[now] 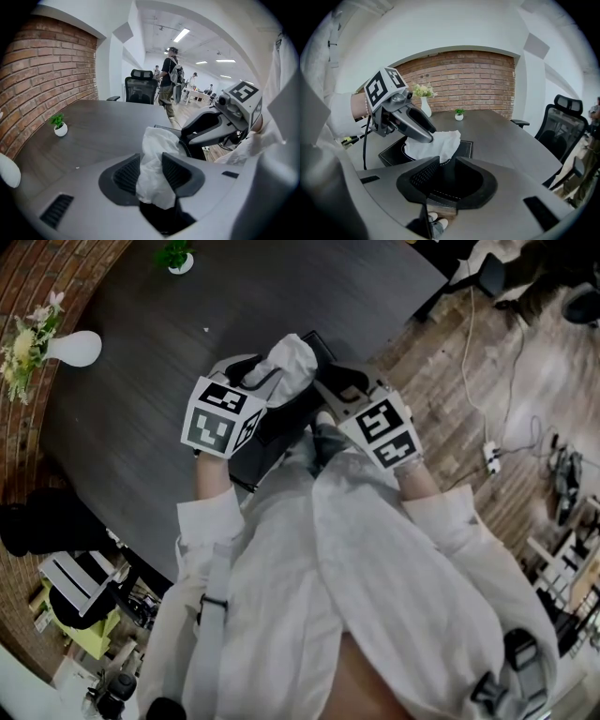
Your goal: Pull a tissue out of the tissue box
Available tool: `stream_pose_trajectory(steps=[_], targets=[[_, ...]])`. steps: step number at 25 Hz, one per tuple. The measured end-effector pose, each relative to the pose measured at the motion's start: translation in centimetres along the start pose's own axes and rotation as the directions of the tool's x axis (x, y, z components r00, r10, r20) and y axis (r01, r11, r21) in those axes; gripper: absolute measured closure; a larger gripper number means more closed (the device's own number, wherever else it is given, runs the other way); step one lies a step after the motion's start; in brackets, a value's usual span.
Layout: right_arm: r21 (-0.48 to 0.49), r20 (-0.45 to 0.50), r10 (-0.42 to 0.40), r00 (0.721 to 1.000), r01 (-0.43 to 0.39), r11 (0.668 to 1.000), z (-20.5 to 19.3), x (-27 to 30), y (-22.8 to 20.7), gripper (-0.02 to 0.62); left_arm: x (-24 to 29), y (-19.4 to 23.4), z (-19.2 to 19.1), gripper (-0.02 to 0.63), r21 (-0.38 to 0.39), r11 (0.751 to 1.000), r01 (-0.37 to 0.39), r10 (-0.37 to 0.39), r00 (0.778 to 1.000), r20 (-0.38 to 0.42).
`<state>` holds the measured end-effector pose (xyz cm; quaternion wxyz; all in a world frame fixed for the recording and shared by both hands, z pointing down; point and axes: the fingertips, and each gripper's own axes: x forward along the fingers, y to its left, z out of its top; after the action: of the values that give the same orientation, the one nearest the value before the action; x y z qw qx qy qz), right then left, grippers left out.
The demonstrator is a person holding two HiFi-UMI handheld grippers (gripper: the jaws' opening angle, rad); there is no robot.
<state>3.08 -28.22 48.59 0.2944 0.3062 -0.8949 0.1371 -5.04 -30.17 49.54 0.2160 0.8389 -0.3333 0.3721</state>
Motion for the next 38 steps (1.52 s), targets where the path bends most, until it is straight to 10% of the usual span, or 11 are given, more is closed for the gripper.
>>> stream_pose_trajectory(steps=[7,38], targets=[[-0.02,-0.006,0.01,1.0,-0.011,1.0,-0.1,0.1,-0.3,0.497,0.0,-0.5,0.4,0.58,0.041,0.999,-0.026,0.026,1.0,-0.006],[-0.021,-0.037,-0.009,0.999,0.008,1.0,-0.2,0.2,-0.1,0.497,-5.4,1.4,4.1,0.594,-0.035,0.993,-0.109,0.115,0.95,0.29]])
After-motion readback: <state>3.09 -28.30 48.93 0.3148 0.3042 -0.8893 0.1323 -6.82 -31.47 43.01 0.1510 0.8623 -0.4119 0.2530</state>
